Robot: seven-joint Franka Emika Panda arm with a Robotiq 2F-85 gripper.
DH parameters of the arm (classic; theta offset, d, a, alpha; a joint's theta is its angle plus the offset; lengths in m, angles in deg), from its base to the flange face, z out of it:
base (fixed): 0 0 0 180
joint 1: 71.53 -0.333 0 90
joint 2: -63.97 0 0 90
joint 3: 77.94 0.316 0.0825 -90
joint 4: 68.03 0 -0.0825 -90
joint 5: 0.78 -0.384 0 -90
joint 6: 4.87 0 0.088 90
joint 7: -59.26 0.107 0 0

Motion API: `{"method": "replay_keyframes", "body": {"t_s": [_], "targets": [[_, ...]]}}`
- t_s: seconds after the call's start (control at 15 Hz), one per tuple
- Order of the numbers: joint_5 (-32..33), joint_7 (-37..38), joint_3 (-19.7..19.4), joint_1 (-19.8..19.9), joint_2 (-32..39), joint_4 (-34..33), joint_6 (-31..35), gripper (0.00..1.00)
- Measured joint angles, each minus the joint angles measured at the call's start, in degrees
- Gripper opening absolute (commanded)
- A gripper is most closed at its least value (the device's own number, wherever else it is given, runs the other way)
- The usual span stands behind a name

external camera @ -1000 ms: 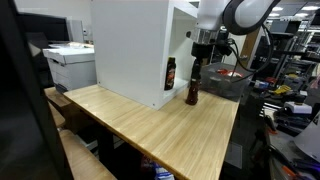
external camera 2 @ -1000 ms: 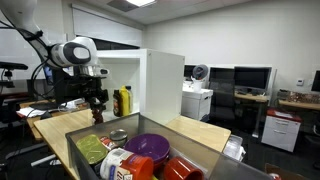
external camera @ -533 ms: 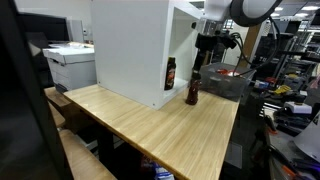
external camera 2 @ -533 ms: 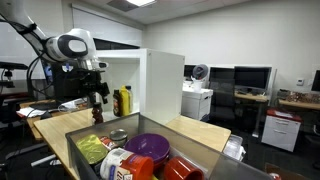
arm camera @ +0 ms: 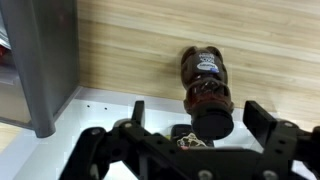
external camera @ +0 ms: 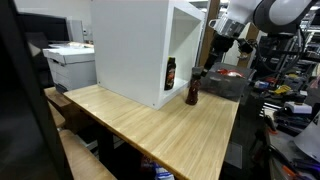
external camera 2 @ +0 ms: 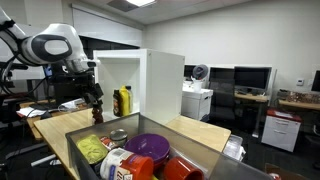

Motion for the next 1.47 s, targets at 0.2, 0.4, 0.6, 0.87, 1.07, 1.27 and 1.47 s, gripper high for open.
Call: {"method": "replay_keyframes", "body": {"t_s": [0.2,0.4,0.6,0.87,1.07,1.27,1.47], "targets": [[-0.71,0.00,-0.03,0.59,-0.14,0.21,4.32,1.00],[-2.68,-0.01,-0.09,0.13,0.32,0.18,5.55,1.00],[-6.38,-0.42,-0.83,-1.68,1.15,0.19,5.40,1.00],[-8.40,-0.45,-1.25,-2.84,2.57,0.18,5.46,0.97],[-8.41,-0.45,-1.31,-2.83,3.50,0.18,5.53,0.70],[-8.40,-0.45,-1.37,-2.83,5.01,0.16,6.50,0.57],[-8.40,-0.45,-1.32,-2.83,5.97,0.15,8.10,0.41]]}}
